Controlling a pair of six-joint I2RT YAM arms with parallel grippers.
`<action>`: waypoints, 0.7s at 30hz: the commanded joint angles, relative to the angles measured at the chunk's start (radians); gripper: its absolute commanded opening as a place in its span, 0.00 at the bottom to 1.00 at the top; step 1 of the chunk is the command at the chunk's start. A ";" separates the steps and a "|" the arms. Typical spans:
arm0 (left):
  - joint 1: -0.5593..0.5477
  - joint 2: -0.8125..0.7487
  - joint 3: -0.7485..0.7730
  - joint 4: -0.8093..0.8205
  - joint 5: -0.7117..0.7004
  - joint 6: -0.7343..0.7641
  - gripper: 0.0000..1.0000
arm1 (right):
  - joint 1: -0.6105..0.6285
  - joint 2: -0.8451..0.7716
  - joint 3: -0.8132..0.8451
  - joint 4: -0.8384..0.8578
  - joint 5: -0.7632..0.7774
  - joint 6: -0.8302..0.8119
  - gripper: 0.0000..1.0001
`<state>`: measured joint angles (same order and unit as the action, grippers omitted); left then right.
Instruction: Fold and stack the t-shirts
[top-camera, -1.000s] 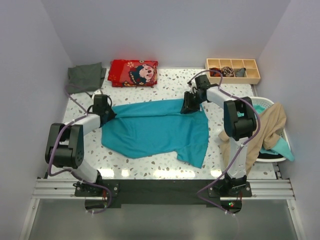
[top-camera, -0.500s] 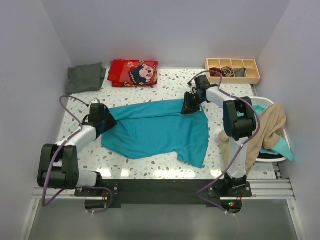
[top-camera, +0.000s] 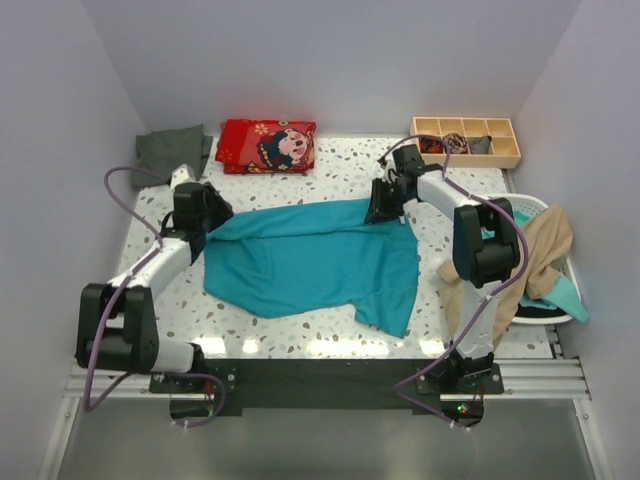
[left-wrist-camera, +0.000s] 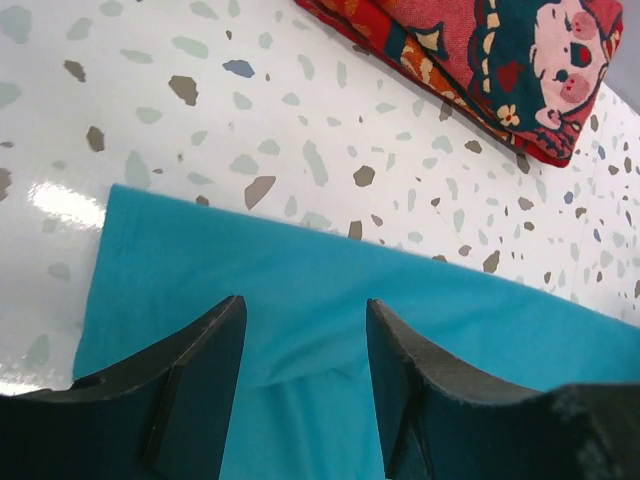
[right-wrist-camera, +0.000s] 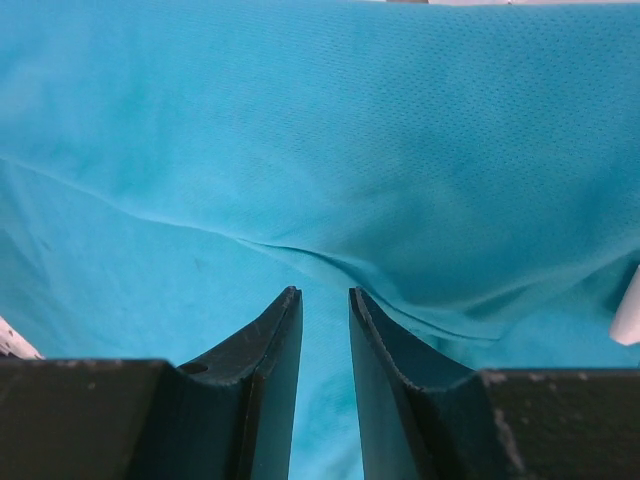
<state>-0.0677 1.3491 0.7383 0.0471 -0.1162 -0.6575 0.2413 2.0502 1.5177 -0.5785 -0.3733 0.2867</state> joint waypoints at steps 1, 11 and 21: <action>0.002 0.157 0.075 0.120 0.036 0.019 0.56 | 0.000 -0.065 -0.002 -0.007 0.017 -0.015 0.30; 0.008 0.265 0.010 0.112 -0.028 0.065 0.56 | 0.000 -0.036 -0.008 -0.014 0.105 -0.037 0.30; 0.022 0.433 0.188 0.060 -0.065 0.162 0.57 | -0.040 0.064 0.021 -0.043 0.283 -0.024 0.31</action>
<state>-0.0612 1.7149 0.8318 0.1127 -0.1623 -0.5549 0.2306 2.0640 1.5162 -0.5869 -0.2028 0.2638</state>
